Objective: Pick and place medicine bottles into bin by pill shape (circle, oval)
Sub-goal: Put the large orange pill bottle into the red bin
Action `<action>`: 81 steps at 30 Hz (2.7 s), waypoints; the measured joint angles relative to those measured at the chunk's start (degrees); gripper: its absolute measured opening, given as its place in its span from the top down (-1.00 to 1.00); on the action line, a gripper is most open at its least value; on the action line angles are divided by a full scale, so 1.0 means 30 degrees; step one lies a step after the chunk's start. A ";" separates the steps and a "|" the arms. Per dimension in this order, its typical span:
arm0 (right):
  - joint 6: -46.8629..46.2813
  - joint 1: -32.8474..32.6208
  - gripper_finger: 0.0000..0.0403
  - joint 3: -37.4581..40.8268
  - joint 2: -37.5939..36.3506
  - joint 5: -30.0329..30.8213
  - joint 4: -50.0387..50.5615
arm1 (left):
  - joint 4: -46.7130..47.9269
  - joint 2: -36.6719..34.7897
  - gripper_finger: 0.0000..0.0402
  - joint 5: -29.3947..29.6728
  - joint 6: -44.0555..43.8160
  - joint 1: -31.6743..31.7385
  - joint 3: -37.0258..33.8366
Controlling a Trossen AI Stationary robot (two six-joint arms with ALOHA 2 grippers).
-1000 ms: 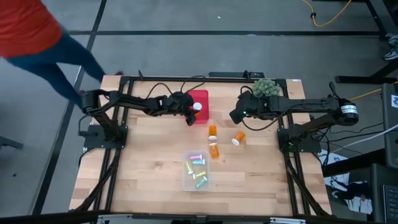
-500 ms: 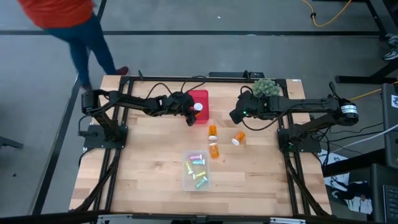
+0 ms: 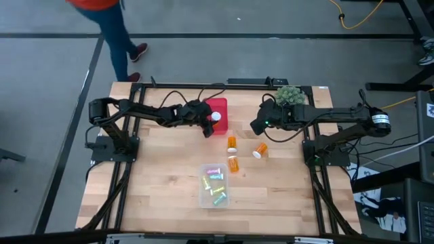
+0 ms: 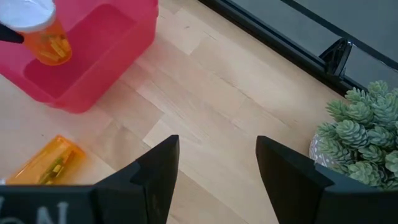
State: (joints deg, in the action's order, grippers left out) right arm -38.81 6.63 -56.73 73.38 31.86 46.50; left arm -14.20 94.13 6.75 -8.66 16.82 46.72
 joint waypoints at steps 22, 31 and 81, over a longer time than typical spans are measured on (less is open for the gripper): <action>-0.0007 -0.0007 -0.07 0.0000 0.0000 -0.0689 0.0045 | -0.0339 -0.1885 -0.41 0.0750 -0.1139 -0.0083 -0.0007; 0.0034 -0.0942 -0.07 0.0000 0.0005 -0.4013 0.0399 | 0.3813 -0.5318 -0.39 0.0703 -0.1563 -0.0825 -0.0007; 1.6486 -0.6266 -0.07 0.2131 0.6252 -0.4514 -0.0578 | 0.8431 -0.5632 -0.38 0.3642 -0.4418 -0.6557 -0.0015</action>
State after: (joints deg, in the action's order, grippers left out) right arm 10.65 -12.16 -50.34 92.14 18.32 44.77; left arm 11.10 77.23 17.68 -21.91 -2.85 46.68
